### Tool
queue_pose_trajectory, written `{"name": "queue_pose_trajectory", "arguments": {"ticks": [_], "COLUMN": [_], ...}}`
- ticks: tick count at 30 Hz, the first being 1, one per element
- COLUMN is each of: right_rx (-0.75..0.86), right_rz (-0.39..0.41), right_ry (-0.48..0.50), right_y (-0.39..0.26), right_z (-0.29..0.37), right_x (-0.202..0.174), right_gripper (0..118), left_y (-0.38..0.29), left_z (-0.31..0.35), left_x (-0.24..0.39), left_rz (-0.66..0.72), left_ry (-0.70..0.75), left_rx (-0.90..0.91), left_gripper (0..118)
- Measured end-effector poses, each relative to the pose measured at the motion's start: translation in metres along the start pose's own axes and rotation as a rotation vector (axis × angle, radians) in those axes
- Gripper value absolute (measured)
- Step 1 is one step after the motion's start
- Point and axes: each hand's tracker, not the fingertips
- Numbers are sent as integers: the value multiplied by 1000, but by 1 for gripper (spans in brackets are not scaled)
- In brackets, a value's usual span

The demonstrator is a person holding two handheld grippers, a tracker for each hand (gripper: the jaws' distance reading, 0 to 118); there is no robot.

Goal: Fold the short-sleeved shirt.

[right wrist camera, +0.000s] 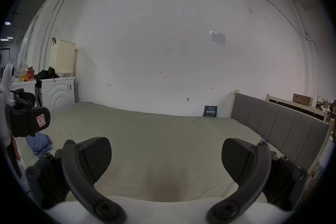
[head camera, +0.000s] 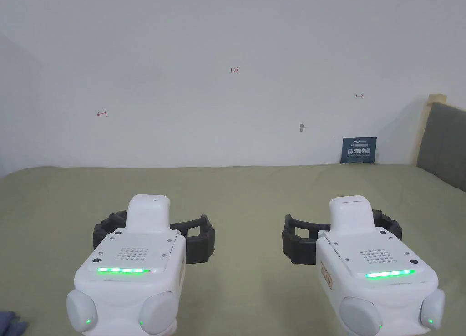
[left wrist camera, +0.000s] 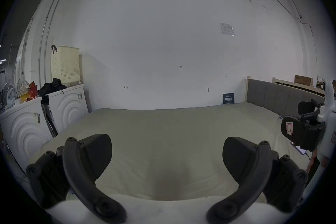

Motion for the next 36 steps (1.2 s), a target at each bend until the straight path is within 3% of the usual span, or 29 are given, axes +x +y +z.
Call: {"name": "queue_pose_trajectory", "arguments": {"ticks": [13, 19, 24, 28, 31, 36], "right_rx": [10, -97, -106, -90, -29, -12], "right_rz": [-3, -99, -75, -88, -65, -47], "right_ry": [19, 122, 17, 66, 1, 27], "right_y": [6, 13, 14, 13, 12, 15], "right_z": [6, 1, -2, 1, 4, 7], "right_x": [2, 10, 5, 8, 4, 5], "right_gripper": [118, 118, 118, 118, 118, 118], "left_y": [2, 3, 6, 8, 8, 8], "left_z": [7, 8, 8, 10, 10, 10], "left_x": [1, 2, 1, 1, 2, 3], "left_rz": [4, -2, 3, 3, -2, -6], "left_ry": [-1, -5, -13, -21, -22, -29], "left_rx": [10, 7, 5, 1, -2, -11], "left_gripper": [118, 118, 118, 118, 118, 118]}}
